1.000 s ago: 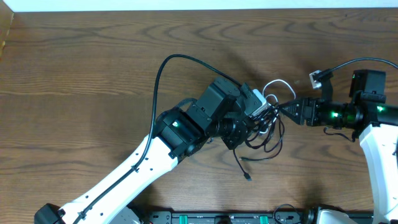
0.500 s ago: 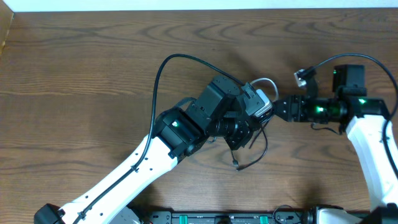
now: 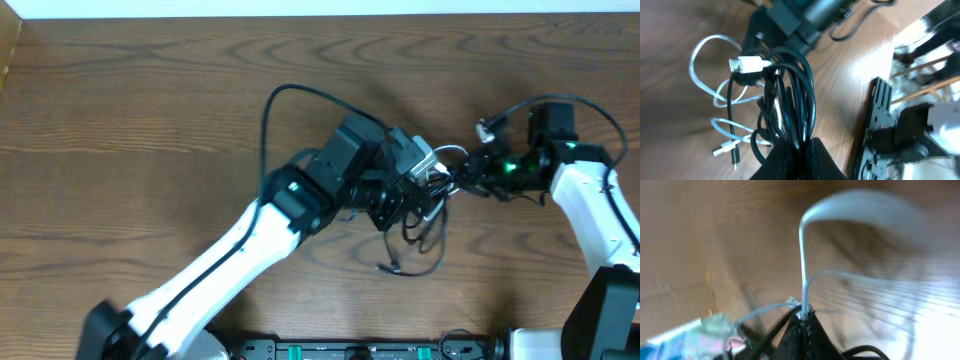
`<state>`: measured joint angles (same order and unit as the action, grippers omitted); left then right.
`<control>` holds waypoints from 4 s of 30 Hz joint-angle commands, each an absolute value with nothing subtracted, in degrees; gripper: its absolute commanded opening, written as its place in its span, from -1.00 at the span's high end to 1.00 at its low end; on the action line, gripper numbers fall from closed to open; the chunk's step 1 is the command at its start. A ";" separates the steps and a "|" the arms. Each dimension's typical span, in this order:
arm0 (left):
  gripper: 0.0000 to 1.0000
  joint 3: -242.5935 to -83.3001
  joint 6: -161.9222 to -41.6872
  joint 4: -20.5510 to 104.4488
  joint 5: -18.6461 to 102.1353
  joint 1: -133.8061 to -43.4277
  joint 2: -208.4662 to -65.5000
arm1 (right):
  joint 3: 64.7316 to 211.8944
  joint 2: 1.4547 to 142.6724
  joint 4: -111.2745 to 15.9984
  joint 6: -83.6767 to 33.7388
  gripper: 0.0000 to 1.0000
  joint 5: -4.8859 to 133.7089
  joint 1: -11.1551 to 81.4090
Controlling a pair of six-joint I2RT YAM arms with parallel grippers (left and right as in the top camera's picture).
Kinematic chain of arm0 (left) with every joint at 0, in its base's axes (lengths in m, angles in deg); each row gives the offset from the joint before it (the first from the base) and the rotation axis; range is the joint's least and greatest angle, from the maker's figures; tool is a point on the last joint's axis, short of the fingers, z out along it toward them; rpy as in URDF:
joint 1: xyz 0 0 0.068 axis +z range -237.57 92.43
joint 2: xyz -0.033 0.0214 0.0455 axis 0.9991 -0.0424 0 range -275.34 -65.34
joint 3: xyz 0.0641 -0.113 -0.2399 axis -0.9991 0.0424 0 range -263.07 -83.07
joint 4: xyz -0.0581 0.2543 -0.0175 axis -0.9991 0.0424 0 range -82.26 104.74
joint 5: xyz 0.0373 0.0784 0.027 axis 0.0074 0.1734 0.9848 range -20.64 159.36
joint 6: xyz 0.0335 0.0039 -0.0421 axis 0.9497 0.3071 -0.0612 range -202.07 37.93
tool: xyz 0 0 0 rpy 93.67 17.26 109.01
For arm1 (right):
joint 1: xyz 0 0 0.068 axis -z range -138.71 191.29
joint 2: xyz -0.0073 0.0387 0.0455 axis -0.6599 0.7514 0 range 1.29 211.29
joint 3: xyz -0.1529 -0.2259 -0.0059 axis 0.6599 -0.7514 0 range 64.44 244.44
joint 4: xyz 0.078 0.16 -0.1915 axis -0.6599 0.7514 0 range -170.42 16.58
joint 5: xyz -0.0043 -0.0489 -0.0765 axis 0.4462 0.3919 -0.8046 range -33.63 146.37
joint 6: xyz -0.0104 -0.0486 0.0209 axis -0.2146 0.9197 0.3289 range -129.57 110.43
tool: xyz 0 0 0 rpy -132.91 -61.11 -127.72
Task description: Untangle cables
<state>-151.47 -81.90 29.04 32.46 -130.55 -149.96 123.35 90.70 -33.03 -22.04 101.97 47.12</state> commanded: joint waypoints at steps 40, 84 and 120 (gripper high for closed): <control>0.85 -150.66 -93.77 27.62 41.59 -125.24 -175.46 | 116.01 77.15 -36.22 -9.04 0.21 90.93 52.14; 0.85 -150.66 -94.65 28.02 41.61 -125.24 -177.54 | 105.76 84.07 -60.85 -1.84 0.17 81.58 37.21; 0.85 -150.66 -94.62 28.02 41.61 -125.24 -177.54 | 106.50 90.11 -78.60 -22.32 0.97 139.81 55.51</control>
